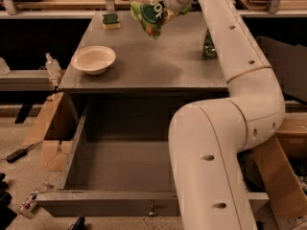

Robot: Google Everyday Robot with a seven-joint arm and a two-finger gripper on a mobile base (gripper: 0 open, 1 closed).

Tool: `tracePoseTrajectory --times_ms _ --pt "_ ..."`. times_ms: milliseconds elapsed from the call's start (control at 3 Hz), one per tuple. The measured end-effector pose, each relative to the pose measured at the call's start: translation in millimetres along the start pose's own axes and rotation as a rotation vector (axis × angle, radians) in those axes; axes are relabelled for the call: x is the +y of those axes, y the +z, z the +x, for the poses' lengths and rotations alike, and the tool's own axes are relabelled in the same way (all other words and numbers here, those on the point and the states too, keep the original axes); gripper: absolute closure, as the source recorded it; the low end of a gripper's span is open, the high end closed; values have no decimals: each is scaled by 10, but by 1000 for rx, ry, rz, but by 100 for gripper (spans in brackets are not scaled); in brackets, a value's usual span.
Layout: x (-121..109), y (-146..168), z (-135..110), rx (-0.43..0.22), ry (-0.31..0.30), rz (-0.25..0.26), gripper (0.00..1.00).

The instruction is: Pick green rice chip bag from top drawer and place on counter

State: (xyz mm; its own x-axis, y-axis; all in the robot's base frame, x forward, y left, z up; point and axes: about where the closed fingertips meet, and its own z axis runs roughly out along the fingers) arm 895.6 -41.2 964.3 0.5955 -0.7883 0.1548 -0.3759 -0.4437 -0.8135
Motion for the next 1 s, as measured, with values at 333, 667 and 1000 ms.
tracePoseTrajectory --times_ms 333,667,1000 --pt "66 237 70 37 46 -2 100" --pt "82 269 45 30 46 -7 82" --pt "110 326 17 25 46 -13 50"
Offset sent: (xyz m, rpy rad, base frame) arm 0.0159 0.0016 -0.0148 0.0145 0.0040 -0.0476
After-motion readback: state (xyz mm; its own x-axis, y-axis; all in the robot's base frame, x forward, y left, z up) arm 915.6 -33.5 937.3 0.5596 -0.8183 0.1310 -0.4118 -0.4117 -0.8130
